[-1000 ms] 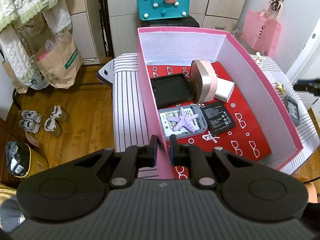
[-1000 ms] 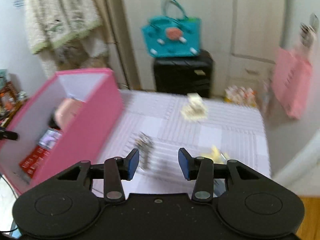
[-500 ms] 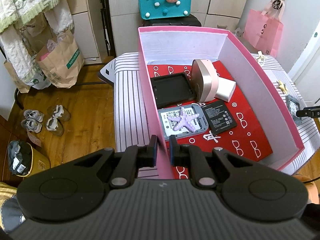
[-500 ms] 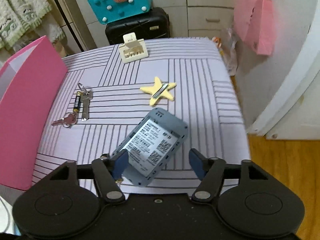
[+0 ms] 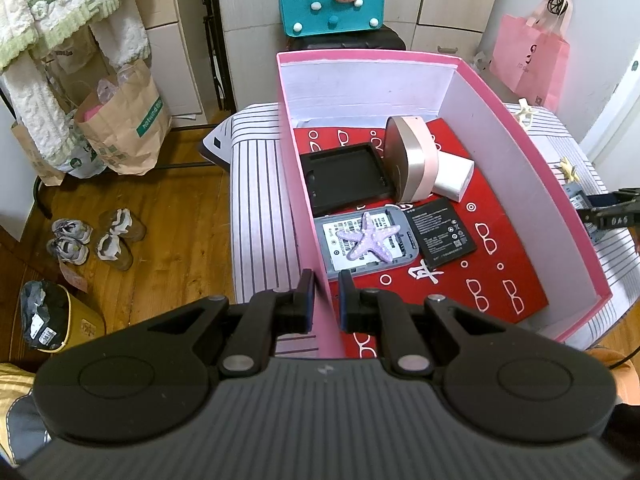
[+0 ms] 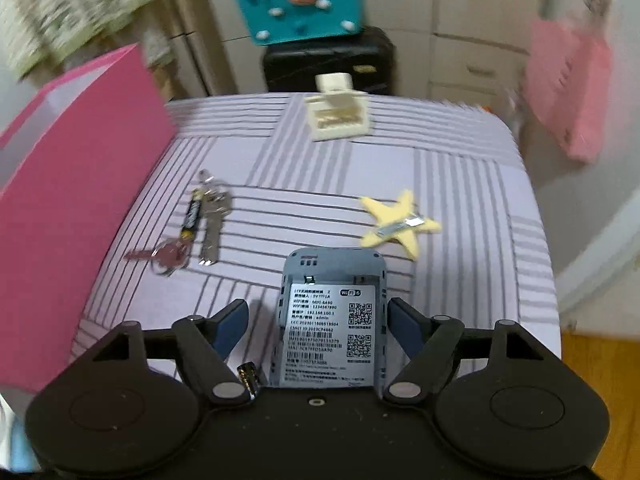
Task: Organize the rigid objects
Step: 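Move the right tool to the grey pocket router and grasp it, then carry the grey router into the box and open the right tool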
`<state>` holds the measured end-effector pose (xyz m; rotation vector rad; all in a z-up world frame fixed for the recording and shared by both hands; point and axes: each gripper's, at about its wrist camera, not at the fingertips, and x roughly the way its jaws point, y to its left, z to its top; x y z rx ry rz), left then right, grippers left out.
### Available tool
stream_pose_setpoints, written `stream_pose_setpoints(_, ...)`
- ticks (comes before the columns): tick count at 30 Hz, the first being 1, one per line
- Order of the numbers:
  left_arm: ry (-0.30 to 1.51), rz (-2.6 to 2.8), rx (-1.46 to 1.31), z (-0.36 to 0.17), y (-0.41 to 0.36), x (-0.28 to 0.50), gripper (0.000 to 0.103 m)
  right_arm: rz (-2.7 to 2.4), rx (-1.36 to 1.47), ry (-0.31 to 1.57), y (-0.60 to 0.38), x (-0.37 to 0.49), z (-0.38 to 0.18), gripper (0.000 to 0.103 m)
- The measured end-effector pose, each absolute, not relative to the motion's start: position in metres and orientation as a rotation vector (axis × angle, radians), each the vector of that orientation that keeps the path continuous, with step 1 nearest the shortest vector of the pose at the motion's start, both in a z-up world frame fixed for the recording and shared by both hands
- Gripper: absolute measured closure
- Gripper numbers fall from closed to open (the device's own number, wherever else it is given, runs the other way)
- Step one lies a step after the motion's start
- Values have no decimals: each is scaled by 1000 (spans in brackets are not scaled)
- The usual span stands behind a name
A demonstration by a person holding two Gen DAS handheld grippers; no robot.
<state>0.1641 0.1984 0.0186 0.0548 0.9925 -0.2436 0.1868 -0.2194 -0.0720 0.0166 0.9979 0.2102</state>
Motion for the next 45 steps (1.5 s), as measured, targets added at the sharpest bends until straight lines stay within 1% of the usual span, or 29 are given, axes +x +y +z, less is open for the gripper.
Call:
stream_pose_setpoints(3,991,-241,53,19,198,164,92,207,-68,984,-213,182,-74,23)
stream_pose_setpoints(6,989,-242,64,19,198,164,92,197,-43,995,-221,178,-73,24)
stream_pose_setpoints(7,988,-243,64,19,198,164,92,194,-40,990,-224,177,-74,26)
stream_pose_setpoints(8,988,-242,61,19,198,164,92,197,-45,977,-226,175,-74,37)
stream_pose_setpoints(9,989,-241,58,19,199,165,92,213,-42,967,-227,173,-73,39)
stream_pose_setpoints(14,991,-235,58,19,196,165,92,217,-97,929,-222,172,-67,39)
stream_pose_setpoints(20,1001,-229,62,20,194,166,92,270,-138,874,-209,167,-44,39)
stream_pose_setpoints(28,1030,-244,67,21,194,170,92,520,-149,767,-173,157,14,39)
stream_pose_setpoints(33,1024,-243,78,28,192,171,92,745,-192,723,-131,163,52,39)
stream_pose_setpoints(38,1017,-244,57,28,196,171,92,967,-259,776,-75,174,59,39)
stream_pose_setpoints(41,1018,-239,56,27,196,171,95,1064,-302,869,-39,185,44,39)
stream_pose_setpoints(45,1020,-242,61,28,197,171,95,1134,-365,1015,2,200,16,39)
